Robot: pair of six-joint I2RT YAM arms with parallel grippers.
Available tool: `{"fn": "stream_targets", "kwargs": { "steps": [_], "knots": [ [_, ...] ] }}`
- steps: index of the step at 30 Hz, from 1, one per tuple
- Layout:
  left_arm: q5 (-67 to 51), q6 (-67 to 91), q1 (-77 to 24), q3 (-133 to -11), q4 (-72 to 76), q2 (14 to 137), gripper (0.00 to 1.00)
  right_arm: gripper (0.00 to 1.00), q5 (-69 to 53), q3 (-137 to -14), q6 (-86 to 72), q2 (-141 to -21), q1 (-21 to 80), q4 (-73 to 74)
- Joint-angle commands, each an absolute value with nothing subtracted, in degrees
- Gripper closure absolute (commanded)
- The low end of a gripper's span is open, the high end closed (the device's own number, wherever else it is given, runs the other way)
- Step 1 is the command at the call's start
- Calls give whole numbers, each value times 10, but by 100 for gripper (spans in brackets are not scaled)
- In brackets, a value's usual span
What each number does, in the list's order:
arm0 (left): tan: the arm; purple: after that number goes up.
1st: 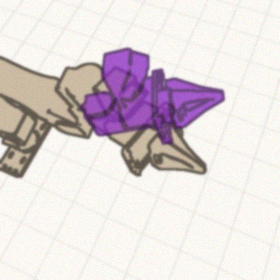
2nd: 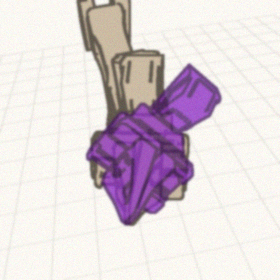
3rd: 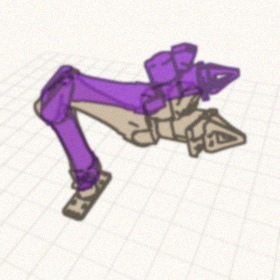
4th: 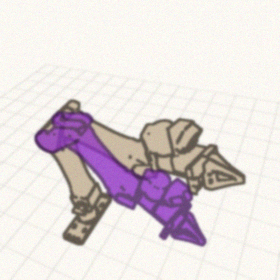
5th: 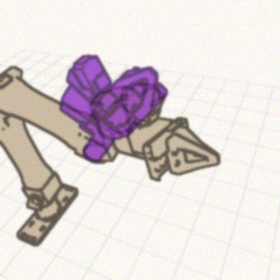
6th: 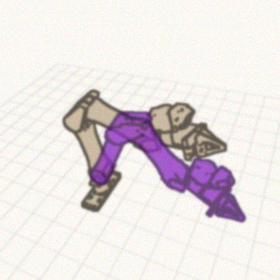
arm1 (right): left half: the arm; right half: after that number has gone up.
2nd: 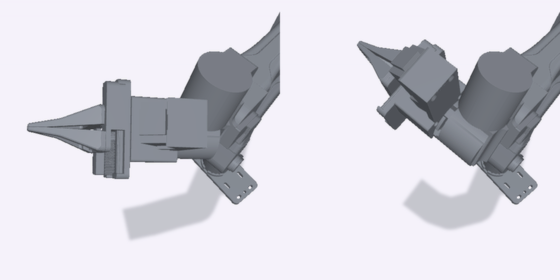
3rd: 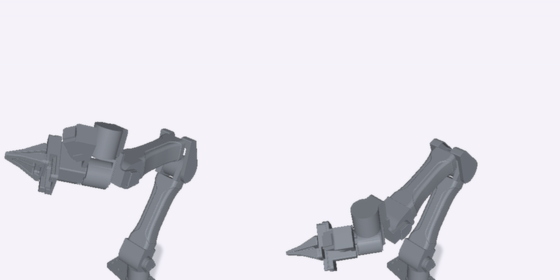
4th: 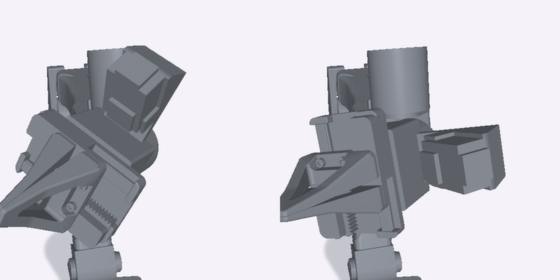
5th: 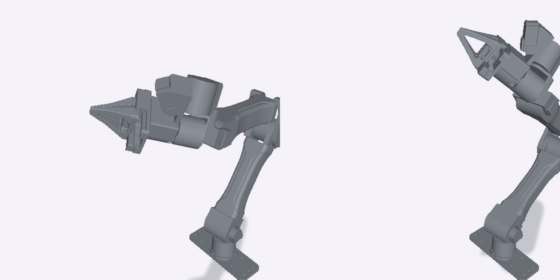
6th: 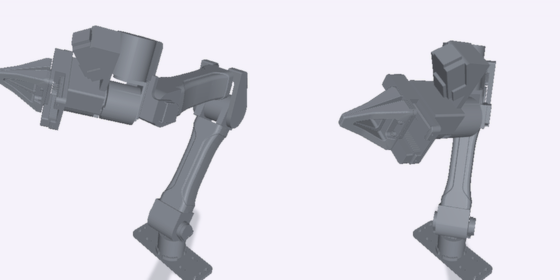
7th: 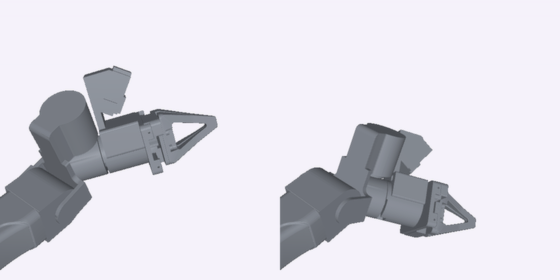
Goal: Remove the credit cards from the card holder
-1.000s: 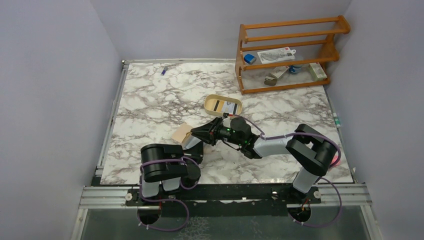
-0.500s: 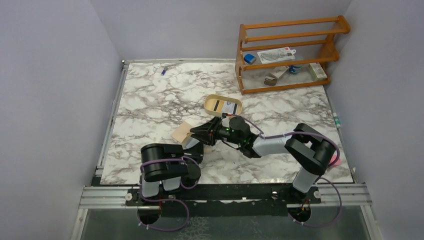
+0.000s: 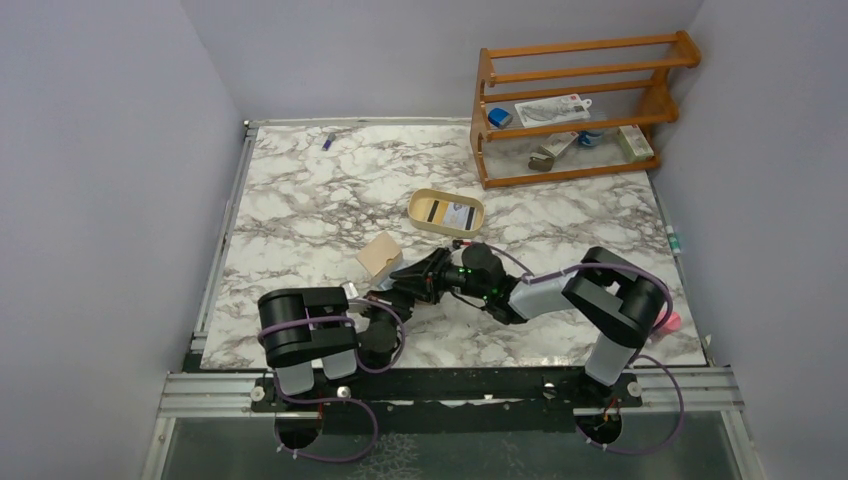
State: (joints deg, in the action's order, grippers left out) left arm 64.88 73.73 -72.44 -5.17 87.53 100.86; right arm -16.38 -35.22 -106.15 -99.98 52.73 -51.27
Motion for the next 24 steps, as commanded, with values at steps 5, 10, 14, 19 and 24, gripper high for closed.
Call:
{"fn": "stream_targets", "kwargs": {
  "steps": [5, 10, 14, 19, 24],
  "knots": [
    [578, 614, -715, -64, 1025, 982, 100, 68, -193, -315, -1083, -1015, 492, -606],
    [548, 588, -716, -83, 1025, 977, 100, 70, -207, -312, -1098, -1034, 473, -650],
    [538, 592, -716, -90, 1025, 982, 100, 72, -211, -318, -1106, -1044, 468, -669],
    [542, 630, -716, -87, 1025, 996, 100, 75, -213, -326, -1101, -1042, 467, -666],
    [528, 628, -717, -94, 1025, 999, 100, 75, -208, -333, -1100, -1044, 467, -664]
  ]
}}
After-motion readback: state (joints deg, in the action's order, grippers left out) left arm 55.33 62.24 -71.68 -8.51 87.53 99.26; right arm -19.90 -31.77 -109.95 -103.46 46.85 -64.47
